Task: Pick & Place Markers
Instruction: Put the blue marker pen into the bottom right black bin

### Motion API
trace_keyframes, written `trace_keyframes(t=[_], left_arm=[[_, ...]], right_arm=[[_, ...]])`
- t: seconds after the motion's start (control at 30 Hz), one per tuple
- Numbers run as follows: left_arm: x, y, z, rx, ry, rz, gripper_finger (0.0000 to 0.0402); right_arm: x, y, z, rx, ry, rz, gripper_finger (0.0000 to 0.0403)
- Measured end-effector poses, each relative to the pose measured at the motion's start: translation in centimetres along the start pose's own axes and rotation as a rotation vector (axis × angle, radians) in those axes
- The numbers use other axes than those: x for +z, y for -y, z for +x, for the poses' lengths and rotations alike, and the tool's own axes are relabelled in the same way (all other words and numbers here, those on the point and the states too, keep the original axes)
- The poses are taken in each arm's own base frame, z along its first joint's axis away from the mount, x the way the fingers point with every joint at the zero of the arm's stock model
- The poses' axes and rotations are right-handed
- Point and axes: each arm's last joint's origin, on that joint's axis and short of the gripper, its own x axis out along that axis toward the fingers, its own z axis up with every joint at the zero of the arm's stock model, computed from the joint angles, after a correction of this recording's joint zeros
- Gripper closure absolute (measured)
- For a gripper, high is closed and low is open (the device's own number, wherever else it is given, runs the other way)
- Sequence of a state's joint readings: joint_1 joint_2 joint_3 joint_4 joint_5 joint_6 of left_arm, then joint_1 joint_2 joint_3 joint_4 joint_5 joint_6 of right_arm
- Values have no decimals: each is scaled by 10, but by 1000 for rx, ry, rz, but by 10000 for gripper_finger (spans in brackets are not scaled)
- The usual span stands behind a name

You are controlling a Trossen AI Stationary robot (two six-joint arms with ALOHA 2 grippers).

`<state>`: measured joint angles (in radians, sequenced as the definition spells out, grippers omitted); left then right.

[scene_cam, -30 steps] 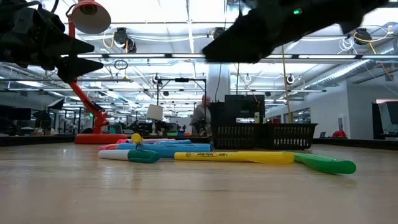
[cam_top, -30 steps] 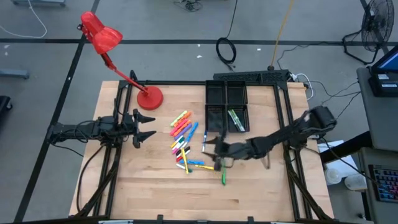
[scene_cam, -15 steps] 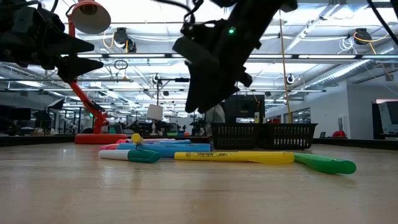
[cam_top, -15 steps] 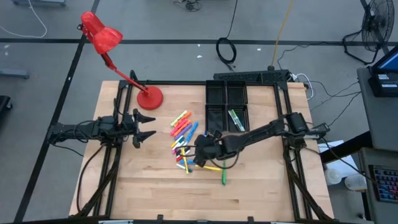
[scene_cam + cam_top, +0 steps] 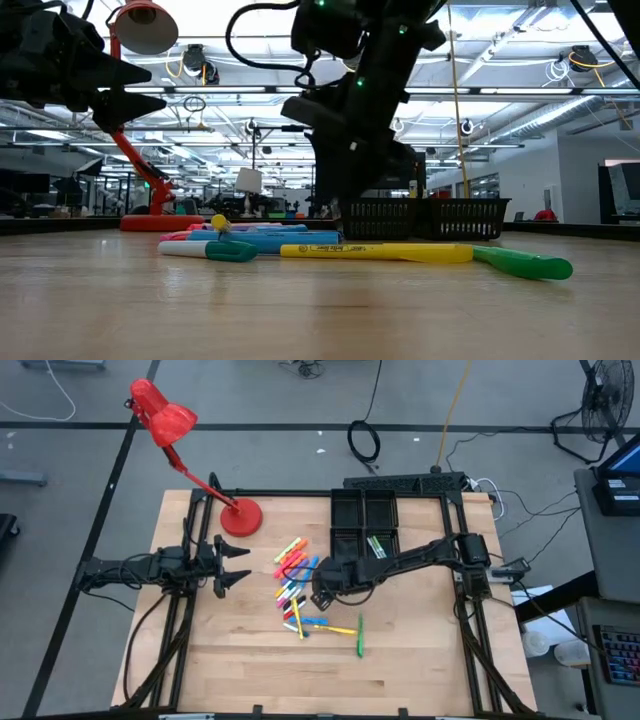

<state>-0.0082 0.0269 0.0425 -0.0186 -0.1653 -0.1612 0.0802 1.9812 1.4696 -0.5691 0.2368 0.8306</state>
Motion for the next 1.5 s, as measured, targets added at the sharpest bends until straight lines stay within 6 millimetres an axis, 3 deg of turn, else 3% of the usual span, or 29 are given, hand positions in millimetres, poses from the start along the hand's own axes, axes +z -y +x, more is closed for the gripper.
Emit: trace_keyframes(t=[0.37, 0.7, 0.9, 1.03, 1.33, 1.5], left_arm=[[0, 0, 0, 0, 0, 0, 78], [0, 0, 0, 0, -1, 0, 78], [0, 0, 0, -5, 0, 0, 78], [0, 0, 0, -5, 0, 0, 78], [0, 0, 0, -6, 0, 0, 78], [0, 0, 0, -6, -1, 0, 78]], right_arm=[[-12, -8, -1, 19, -40, 120, 234], [-24, -8, 48, -29, -100, 163, 234], [-33, -2, 59, -100, -156, 145, 239], [-36, -1, 60, -133, -162, 133, 270], [-38, -1, 59, -135, -163, 26, 385], [-38, -7, 49, -112, -125, -86, 381]])
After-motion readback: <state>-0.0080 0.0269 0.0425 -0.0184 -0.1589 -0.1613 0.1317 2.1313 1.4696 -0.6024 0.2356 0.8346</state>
